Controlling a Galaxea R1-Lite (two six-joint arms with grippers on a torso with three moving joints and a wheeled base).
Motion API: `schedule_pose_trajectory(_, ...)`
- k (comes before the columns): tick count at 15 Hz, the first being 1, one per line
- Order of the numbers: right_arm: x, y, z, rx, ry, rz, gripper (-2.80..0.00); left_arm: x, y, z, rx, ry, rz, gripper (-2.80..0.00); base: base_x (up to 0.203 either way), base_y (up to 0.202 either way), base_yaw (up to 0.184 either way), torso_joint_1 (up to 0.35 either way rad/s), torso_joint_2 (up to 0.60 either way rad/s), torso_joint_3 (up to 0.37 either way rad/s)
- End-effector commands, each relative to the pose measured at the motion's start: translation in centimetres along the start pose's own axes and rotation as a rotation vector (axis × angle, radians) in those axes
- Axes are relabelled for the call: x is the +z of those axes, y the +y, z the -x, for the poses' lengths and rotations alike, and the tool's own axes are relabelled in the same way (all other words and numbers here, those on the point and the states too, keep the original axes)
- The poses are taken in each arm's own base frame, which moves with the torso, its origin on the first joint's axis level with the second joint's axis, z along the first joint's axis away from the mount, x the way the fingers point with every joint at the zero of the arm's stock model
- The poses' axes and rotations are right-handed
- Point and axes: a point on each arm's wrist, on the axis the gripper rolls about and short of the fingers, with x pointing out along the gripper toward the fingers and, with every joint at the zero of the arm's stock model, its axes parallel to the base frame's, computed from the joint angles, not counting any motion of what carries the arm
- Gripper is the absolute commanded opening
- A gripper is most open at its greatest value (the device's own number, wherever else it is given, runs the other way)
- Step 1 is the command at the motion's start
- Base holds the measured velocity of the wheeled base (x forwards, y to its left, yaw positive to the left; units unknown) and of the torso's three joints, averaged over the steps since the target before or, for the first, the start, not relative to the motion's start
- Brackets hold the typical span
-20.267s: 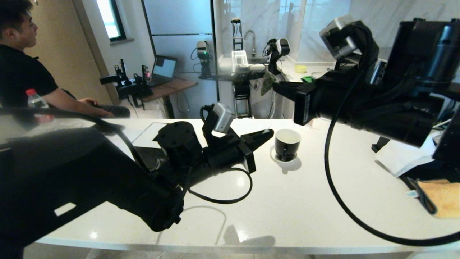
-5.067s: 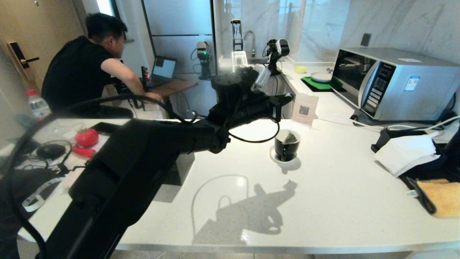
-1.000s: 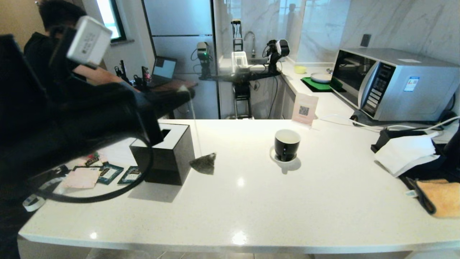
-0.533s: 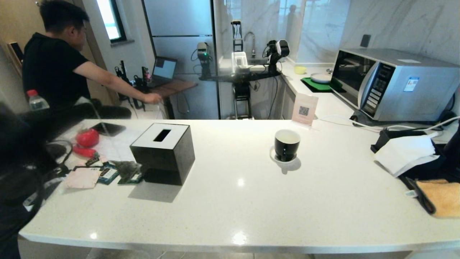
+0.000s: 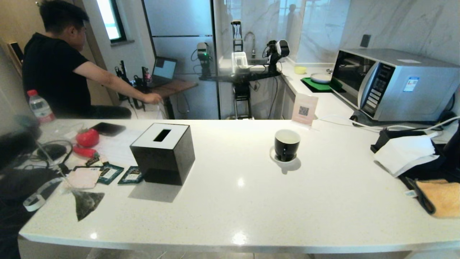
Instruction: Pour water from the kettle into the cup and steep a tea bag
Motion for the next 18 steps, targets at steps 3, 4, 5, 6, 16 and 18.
schedule_pose_trajectory(3,0.0,0.0,0.0,0.0,0.001,0.0,-2.8,-1.3,-0.1,1.7,0.103,-0.01,-0.002,-2.8,0.0,0.0,0.0,0.0,0.0,0.0)
schedule_pose_trajectory(4,0.0,0.0,0.0,0.0,0.001,0.0,-2.8,-1.3,-0.2,1.8,0.103,-0.012,-0.002,-2.8,0.0,0.0,0.0,0.0,0.0,0.0)
schedule_pose_trajectory(5,0.0,0.0,0.0,0.0,0.001,0.0,-2.8,-1.4,-0.2,1.9,0.104,-0.013,-0.001,-2.8,0.0,0.0,0.0,0.0,0.0,0.0)
schedule_pose_trajectory(6,0.0,0.0,0.0,0.0,0.001,0.0,-2.8,-1.5,-0.2,1.9,0.104,-0.009,-0.001,-2.8,0.0,0.0,0.0,0.0,0.0,0.0)
schedule_pose_trajectory(16,0.0,0.0,0.0,0.0,0.001,0.0,-2.8,-1.9,-0.2,1.8,0.09,0.017,0.011,-2.8,0.0,0.0,0.0,0.0,0.0,0.0)
schedule_pose_trajectory(18,0.0,0.0,0.0,0.0,0.001,0.0,-2.8,-1.9,-0.3,1.8,0.083,0.018,0.011,-2.8,0.0,0.0,0.0,0.0,0.0,0.0)
